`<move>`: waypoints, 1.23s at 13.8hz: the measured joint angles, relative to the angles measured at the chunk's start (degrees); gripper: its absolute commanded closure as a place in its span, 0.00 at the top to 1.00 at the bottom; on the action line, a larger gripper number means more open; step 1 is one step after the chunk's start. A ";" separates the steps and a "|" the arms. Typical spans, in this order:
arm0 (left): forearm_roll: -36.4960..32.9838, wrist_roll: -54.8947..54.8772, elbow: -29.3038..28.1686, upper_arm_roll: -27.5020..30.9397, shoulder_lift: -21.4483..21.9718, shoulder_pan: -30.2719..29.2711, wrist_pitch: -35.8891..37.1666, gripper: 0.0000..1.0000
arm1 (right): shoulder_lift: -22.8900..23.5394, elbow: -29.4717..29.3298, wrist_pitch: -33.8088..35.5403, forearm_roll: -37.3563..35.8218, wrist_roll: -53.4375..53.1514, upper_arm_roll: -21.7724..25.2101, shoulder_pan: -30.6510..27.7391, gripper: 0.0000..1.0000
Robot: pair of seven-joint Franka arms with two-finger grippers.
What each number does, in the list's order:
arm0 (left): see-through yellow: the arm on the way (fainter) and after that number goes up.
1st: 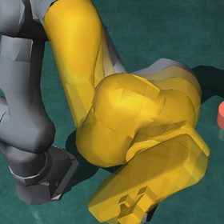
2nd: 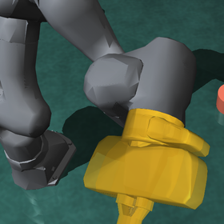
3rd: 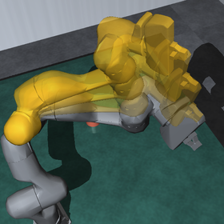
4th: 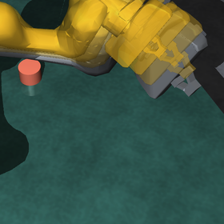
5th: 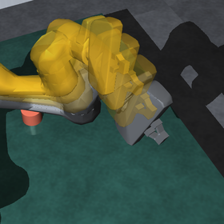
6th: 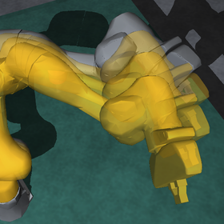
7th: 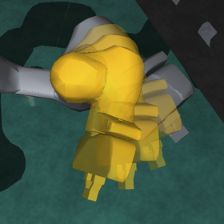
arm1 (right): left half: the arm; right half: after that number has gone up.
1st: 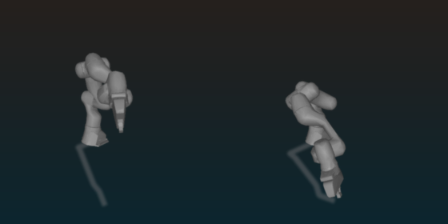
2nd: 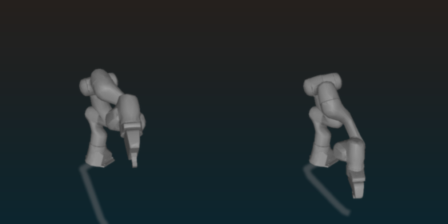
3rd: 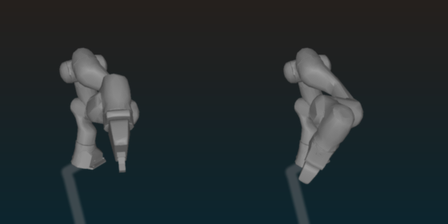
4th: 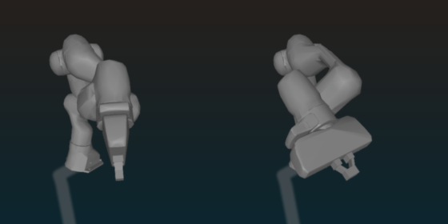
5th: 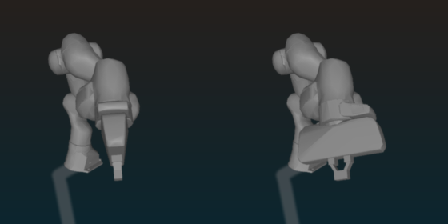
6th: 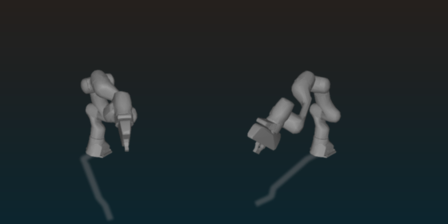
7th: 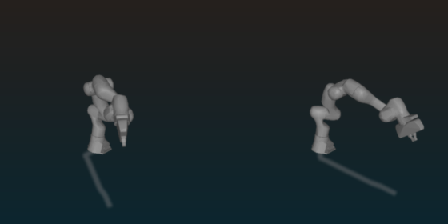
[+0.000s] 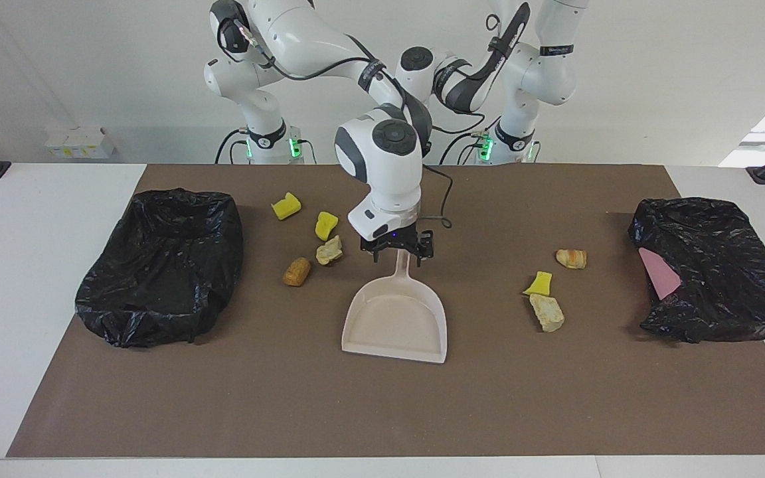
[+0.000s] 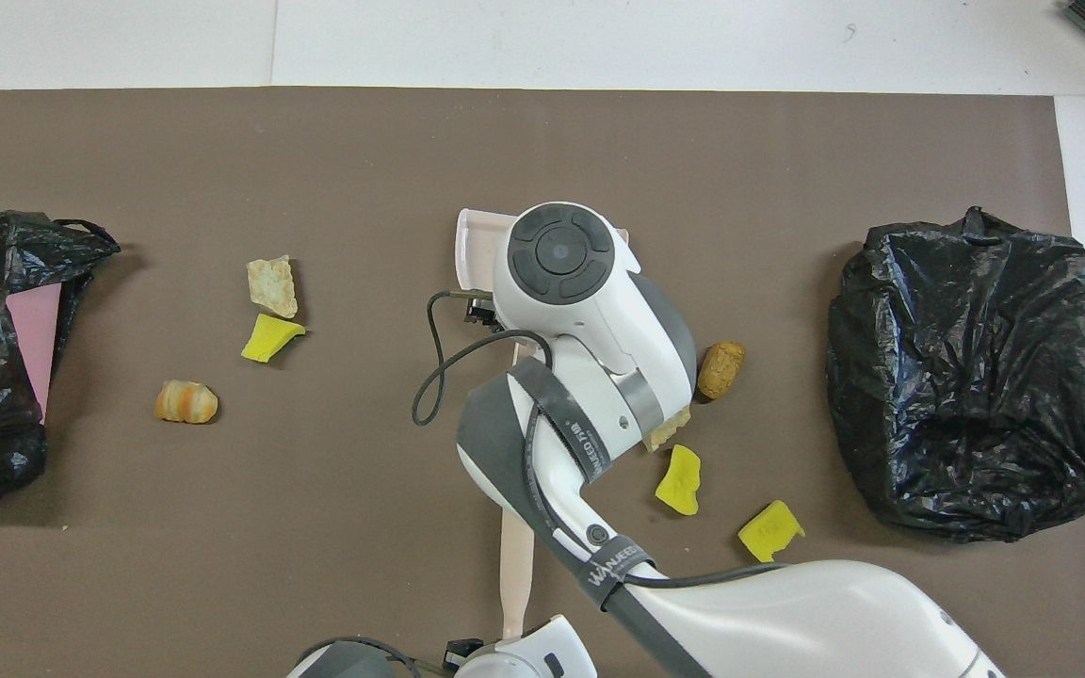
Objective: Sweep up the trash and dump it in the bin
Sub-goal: 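Grasp the dustpan handle with the right gripper while the left gripper reaches the brush, then lift the brush with the left gripper while the right gripper moves the dustpan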
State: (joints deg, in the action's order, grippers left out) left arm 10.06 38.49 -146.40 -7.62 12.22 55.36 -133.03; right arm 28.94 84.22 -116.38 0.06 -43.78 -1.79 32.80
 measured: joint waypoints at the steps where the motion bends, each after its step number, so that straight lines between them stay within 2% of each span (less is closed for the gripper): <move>1: 0.01 0.11 -0.10 0.15 0.01 -0.30 0.02 0.00 | 0.67 0.83 -1.53 0.01 0.00 0.00 0.57 1.00; 4: 0.02 0.00 -0.16 0.63 0.60 -4.24 2.31 0.00 | 0.66 5.69 -5.04 0.02 0.00 0.02 0.70 1.00; 7: 0.01 -0.47 0.04 1.01 3.52 -11.75 7.52 0.00 | -0.79 8.40 -5.21 1.34 0.02 -0.14 0.72 1.00; 11: -0.06 -1.34 1.72 1.37 6.42 -21.65 13.88 0.00 | -2.06 9.31 -5.21 1.86 0.03 -0.45 0.74 0.88; 13: -0.65 -3.41 3.20 1.42 6.56 -27.12 15.11 0.00 | -2.10 9.61 -5.21 1.87 0.05 -0.47 0.73 0.75; 14: -1.03 -4.59 3.90 1.44 6.57 -29.61 15.65 0.00 | -2.13 9.77 -5.21 1.91 0.07 -0.52 0.74 0.62; 15: -1.57 -5.58 4.42 1.43 6.56 -32.02 15.87 0.00 | -2.20 10.00 -5.21 2.02 0.07 -0.62 0.74 0.37; 16: -2.21 -6.57 4.93 1.42 6.55 -34.45 15.90 0.00 | -2.29 10.18 -5.21 2.05 0.07 -0.79 0.75 0.08; 17: -2.43 -7.87 5.65 1.41 6.53 -36.82 15.91 0.00 | -2.35 10.22 -5.22 2.06 0.08 -0.93 0.78 0.00</move>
State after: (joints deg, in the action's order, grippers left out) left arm 7.63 30.62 -140.74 -6.21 18.75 18.54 -117.13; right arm 26.59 94.43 -121.61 2.12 -43.70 -2.72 33.57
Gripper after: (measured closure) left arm 0.736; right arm 0.339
